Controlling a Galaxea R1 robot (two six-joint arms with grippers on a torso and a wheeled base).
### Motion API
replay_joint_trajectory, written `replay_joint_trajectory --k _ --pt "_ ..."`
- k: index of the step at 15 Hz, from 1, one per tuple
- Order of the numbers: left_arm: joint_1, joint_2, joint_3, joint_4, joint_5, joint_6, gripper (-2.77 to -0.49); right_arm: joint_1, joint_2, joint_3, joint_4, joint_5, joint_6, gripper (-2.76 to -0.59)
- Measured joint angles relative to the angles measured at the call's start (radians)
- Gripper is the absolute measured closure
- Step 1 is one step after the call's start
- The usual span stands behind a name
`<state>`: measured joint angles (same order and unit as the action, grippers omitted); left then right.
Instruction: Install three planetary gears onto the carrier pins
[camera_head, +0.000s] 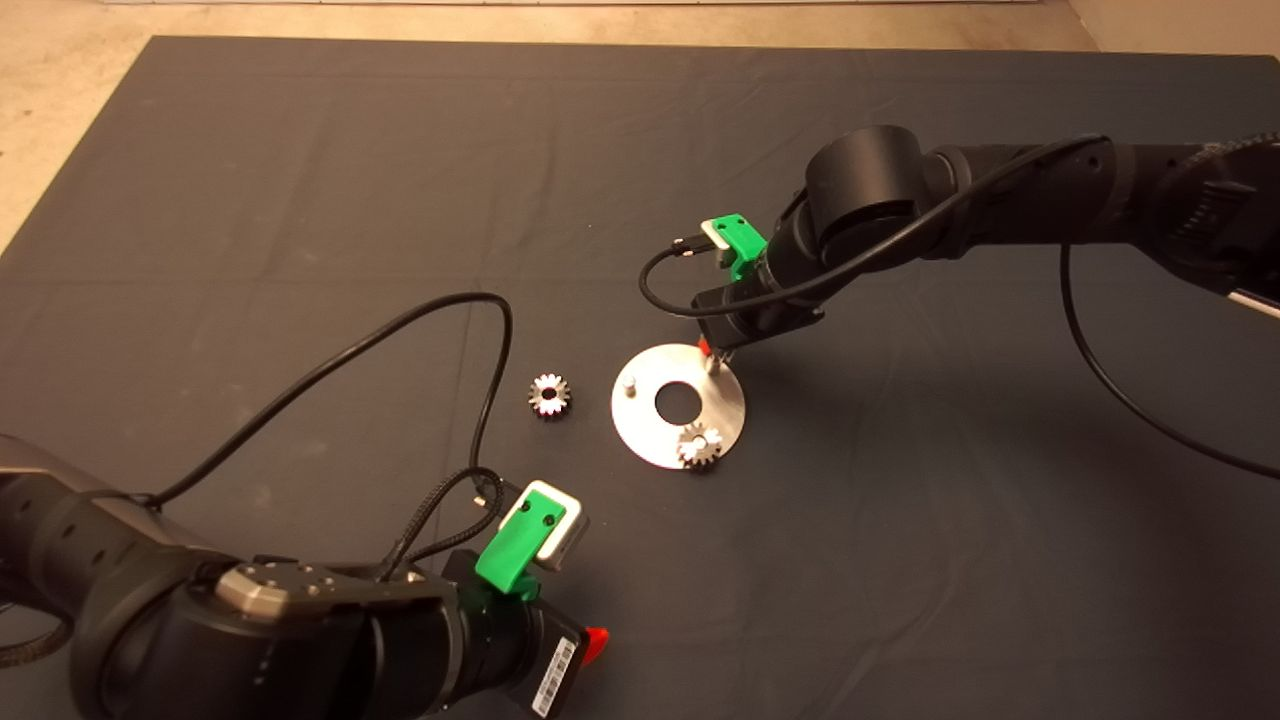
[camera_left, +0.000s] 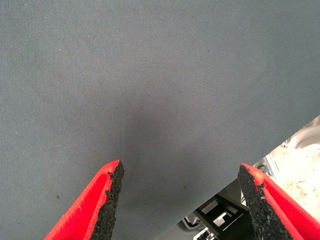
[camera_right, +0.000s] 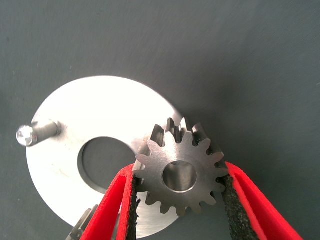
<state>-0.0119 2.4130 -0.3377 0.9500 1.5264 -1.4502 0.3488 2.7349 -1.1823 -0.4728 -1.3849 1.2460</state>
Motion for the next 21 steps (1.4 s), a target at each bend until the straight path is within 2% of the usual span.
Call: replay_joint_trajectory --k 2,16,20,21 --pt "0.000 0.000 0.000 0.000 0.000 0.000 -1.62 -0.010 0.008 0.000 0.000 -0.005 0.000 -0.99" --pt "0.000 0.000 0.000 0.000 0.000 0.000 -1.62 -0.011 0.007 -0.001 0.000 -0.006 -0.008 -0.99" --pt "0.000 0.000 0.000 0.000 0.000 0.000 -1.62 -0.016 0.007 -0.001 0.000 -0.006 -0.021 -0.99" --pt "0.000 0.000 0.000 0.000 0.000 0.000 -1.62 -0.023 0.007 -0.002 0.000 -0.006 -0.040 -0.99"
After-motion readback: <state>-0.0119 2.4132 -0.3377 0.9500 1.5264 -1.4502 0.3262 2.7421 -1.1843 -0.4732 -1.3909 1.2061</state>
